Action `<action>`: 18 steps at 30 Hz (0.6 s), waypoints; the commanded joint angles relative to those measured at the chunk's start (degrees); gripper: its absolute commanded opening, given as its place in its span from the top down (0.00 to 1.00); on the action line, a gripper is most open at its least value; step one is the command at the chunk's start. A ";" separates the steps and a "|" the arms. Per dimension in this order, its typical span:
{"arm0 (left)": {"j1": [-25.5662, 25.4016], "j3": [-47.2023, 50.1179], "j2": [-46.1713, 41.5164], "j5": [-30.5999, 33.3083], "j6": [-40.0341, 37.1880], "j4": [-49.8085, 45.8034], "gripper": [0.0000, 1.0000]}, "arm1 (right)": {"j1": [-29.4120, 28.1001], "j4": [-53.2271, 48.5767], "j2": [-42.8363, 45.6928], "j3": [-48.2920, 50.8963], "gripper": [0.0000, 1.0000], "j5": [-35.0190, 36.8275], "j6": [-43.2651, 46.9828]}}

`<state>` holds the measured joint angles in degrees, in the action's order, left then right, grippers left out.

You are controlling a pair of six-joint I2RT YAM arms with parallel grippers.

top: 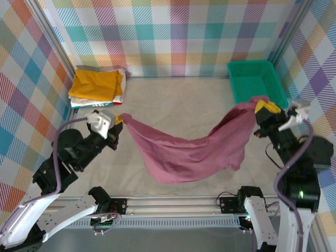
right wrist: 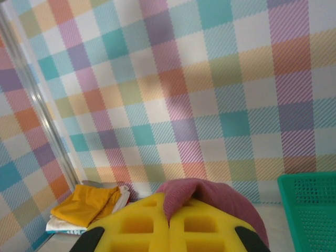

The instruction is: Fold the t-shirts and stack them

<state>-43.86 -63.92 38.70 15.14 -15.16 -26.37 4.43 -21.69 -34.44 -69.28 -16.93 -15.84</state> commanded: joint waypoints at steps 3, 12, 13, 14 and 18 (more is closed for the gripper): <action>8.49 -4.20 13.02 4.10 -4.31 9.43 1.00 | -0.23 14.46 -16.89 -0.20 1.00 0.13 -5.04; 34.82 -20.66 49.09 -9.26 -0.64 12.49 0.40 | -8.49 15.30 -55.84 -23.44 0.38 0.84 -4.32; 35.88 -23.00 51.70 -9.17 0.79 11.05 0.39 | -9.18 12.42 -58.45 -26.68 0.32 1.13 -3.41; 36.30 -24.03 52.75 -9.16 2.63 10.91 0.39 | -9.37 10.57 -59.36 -28.05 0.30 1.39 -3.10; 36.18 -13.29 45.98 -13.80 11.25 13.81 0.28 | -9.46 11.26 -51.54 -19.18 0.30 5.48 -2.07</action>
<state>-7.49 -80.88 92.25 5.45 -10.90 -14.70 -5.48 -9.39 -94.32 -90.96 -14.35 -19.86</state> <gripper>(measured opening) 0.699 0.702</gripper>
